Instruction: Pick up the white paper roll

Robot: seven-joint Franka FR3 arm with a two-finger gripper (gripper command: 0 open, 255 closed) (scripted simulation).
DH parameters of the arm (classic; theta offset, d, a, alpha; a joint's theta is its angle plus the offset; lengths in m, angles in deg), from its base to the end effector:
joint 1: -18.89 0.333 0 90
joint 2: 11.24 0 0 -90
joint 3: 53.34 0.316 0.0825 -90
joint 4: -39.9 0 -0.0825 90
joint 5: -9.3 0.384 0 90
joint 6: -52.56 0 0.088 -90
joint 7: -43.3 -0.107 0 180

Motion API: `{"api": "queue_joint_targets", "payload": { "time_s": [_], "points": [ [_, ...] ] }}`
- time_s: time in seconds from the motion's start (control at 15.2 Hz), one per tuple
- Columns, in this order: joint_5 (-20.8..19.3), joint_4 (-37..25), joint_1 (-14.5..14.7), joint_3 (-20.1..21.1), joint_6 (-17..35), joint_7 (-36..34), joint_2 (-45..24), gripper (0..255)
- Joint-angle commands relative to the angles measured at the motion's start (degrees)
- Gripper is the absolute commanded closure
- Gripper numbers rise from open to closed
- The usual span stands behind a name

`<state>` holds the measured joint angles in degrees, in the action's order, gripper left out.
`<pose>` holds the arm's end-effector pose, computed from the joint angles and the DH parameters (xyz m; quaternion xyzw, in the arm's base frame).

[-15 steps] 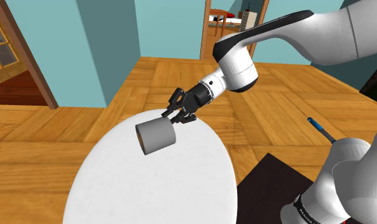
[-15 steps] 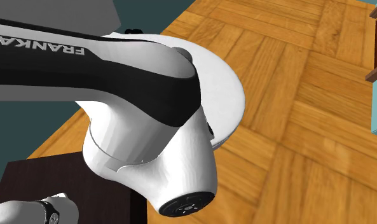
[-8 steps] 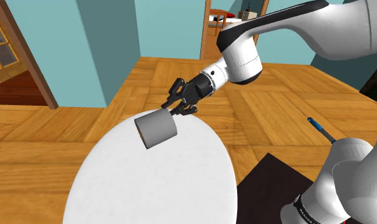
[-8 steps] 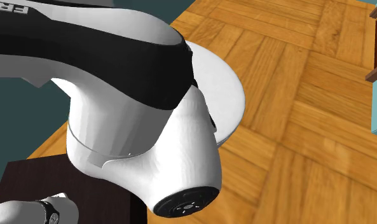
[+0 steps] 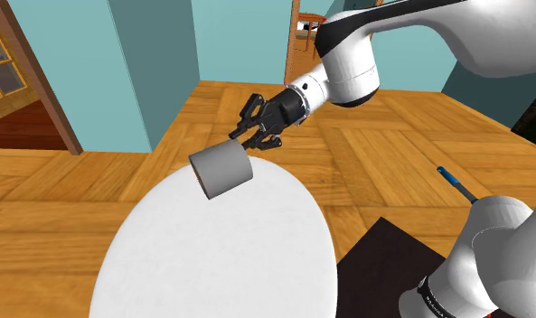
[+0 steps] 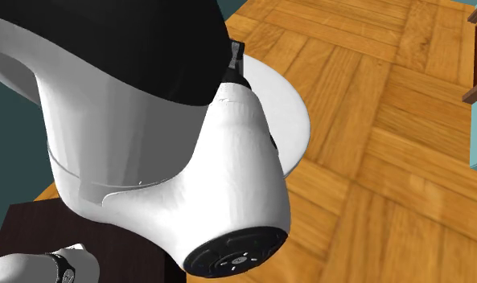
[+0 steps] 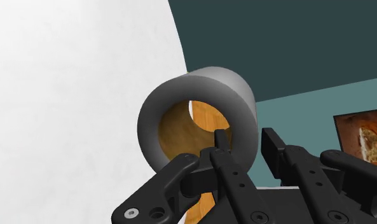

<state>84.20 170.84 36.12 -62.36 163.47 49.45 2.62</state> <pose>0.4692 0.1309 0.4885 -0.8072 0.1457 0.0600 0.5689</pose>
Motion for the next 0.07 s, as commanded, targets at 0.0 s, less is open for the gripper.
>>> {"api": "queue_joint_targets", "payload": {
  "time_s": [0.0],
  "points": [
    [-0.1,-0.2,0.0,0.1,-0.1,-0.5,0.2,255]
  ]
}}
